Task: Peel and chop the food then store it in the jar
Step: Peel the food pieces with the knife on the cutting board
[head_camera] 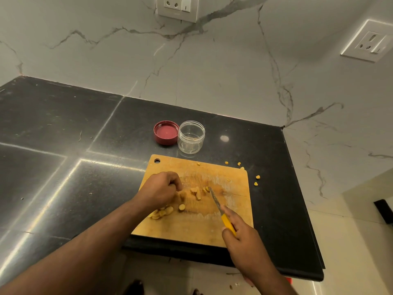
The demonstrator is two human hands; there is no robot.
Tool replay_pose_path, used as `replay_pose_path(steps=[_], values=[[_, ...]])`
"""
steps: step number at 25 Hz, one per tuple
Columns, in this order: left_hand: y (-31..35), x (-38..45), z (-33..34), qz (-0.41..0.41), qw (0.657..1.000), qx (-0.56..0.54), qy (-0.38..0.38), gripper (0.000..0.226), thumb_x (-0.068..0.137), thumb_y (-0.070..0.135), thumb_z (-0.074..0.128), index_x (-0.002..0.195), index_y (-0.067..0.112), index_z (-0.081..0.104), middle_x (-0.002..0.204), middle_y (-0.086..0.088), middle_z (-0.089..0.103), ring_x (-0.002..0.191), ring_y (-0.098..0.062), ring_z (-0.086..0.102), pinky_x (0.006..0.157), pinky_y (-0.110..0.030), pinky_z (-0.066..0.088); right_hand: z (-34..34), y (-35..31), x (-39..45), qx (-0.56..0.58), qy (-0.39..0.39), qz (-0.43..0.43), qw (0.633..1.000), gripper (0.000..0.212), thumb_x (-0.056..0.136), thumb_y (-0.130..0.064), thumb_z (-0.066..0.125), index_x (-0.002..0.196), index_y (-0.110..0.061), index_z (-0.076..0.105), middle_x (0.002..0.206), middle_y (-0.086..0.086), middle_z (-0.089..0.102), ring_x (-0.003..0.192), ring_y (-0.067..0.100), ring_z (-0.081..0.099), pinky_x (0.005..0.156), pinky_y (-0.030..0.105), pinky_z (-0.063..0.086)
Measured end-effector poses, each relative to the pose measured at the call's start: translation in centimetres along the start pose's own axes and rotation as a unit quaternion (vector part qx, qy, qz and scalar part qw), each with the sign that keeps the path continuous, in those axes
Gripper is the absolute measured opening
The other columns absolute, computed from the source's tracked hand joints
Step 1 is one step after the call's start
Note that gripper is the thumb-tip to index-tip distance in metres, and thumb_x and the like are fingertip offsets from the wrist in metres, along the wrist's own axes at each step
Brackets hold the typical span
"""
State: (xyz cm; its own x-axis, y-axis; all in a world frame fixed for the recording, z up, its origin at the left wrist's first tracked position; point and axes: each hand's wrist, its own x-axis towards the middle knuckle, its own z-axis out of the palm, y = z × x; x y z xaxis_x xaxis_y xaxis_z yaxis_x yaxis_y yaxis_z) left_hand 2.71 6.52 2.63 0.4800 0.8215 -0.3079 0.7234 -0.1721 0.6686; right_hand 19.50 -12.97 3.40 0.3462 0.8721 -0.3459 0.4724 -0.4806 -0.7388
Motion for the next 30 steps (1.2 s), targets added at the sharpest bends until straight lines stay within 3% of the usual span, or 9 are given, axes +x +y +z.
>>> replay_pose_path(steps=[5,11,13,15,18,20,24,28,30], values=[[0.1,0.3,1.1,0.048,0.998,0.025,0.035,0.032,0.098,0.009,0.051,0.120,0.023,0.069,0.125,0.007,0.064,0.106,-0.006,0.054,0.083,-0.015,0.042,0.5,-0.8,-0.3,-0.016,-0.081,-0.032,0.996,0.056,0.097,-0.018,0.048,0.145,-0.047,0.040,0.127,-0.014,0.058,0.062,0.002,0.056,0.053,0.018,0.041],[-0.1,0.5,2.9,0.110,0.981,0.156,-0.016,0.041,0.099,0.042,0.053,0.139,0.034,0.056,0.145,0.013,0.048,0.130,-0.014,0.040,0.107,-0.034,0.039,-0.7,0.7,0.0,-0.002,-0.015,-0.010,1.000,0.056,0.096,-0.018,0.049,0.139,-0.054,0.043,0.090,-0.007,0.066,0.053,0.006,0.048,0.051,0.029,0.041],[0.2,0.3,3.4,0.137,0.969,0.206,-0.022,0.039,0.097,0.052,0.051,0.132,0.037,0.060,0.142,0.017,0.049,0.128,-0.014,0.038,0.103,-0.038,0.039,-0.7,0.9,0.2,-0.007,-0.015,-0.001,1.000,0.056,0.096,-0.019,0.049,0.140,-0.053,0.042,0.096,-0.005,0.067,0.054,0.007,0.049,0.052,0.030,0.043],[0.2,0.2,3.3,0.154,0.961,0.228,0.003,0.035,0.096,0.059,0.048,0.104,0.034,0.070,0.115,0.017,0.062,0.112,-0.009,0.045,0.091,-0.035,0.041,-0.7,0.9,0.3,-0.009,-0.021,-0.003,1.000,0.055,0.097,-0.019,0.049,0.141,-0.052,0.042,0.100,-0.007,0.067,0.054,0.007,0.051,0.052,0.028,0.044],[-0.4,0.0,2.6,0.155,0.958,0.236,0.044,0.045,0.096,0.062,0.043,0.072,0.029,0.062,0.077,0.016,0.057,0.085,-0.005,0.047,0.076,-0.030,0.034,-0.9,1.2,0.4,-0.010,-0.006,-0.009,1.000,0.054,0.098,-0.019,0.049,0.141,-0.049,0.043,0.092,-0.006,0.065,0.052,0.005,0.050,0.050,0.023,0.043],[-0.6,0.1,2.4,0.150,0.962,0.219,0.056,0.038,0.096,0.061,0.045,0.079,0.031,0.063,0.081,0.017,0.059,0.084,-0.006,0.049,0.076,-0.029,0.036,-1.0,1.4,0.6,-0.015,0.008,-0.006,1.000,0.054,0.098,-0.019,0.049,0.143,-0.047,0.041,0.097,-0.008,0.064,0.052,0.005,0.053,0.049,0.021,0.043],[0.2,0.5,3.3,0.136,0.973,0.171,0.069,0.026,0.097,0.048,0.054,0.115,0.034,0.066,0.107,0.016,0.064,0.103,-0.008,0.052,0.090,-0.033,0.046,-0.6,1.0,0.9,-0.013,0.008,0.002,1.000,0.053,0.100,-0.020,0.047,0.146,-0.044,0.039,0.103,-0.009,0.064,0.052,-0.001,0.053,0.048,0.016,0.041],[1.1,1.5,4.3,0.126,0.972,0.185,0.068,0.031,0.097,0.044,0.055,0.126,0.036,0.063,0.117,0.015,0.063,0.110,-0.011,0.050,0.095,-0.036,0.044,-0.7,1.1,0.9,0.007,0.020,0.012,1.000,0.051,0.100,-0.020,0.049,0.145,-0.043,0.041,0.106,-0.010,0.064,0.056,0.000,0.055,0.050,0.016,0.042],[2.0,2.1,4.6,0.123,0.973,0.183,0.061,0.033,0.097,0.045,0.055,0.129,0.037,0.061,0.120,0.015,0.062,0.113,-0.011,0.048,0.096,-0.037,0.043,-0.7,1.3,0.9,0.025,0.025,0.016,0.999,0.050,0.100,-0.021,0.050,0.143,-0.045,0.043,0.104,-0.015,0.064,0.065,0.004,0.061,0.055,0.022,0.051]])
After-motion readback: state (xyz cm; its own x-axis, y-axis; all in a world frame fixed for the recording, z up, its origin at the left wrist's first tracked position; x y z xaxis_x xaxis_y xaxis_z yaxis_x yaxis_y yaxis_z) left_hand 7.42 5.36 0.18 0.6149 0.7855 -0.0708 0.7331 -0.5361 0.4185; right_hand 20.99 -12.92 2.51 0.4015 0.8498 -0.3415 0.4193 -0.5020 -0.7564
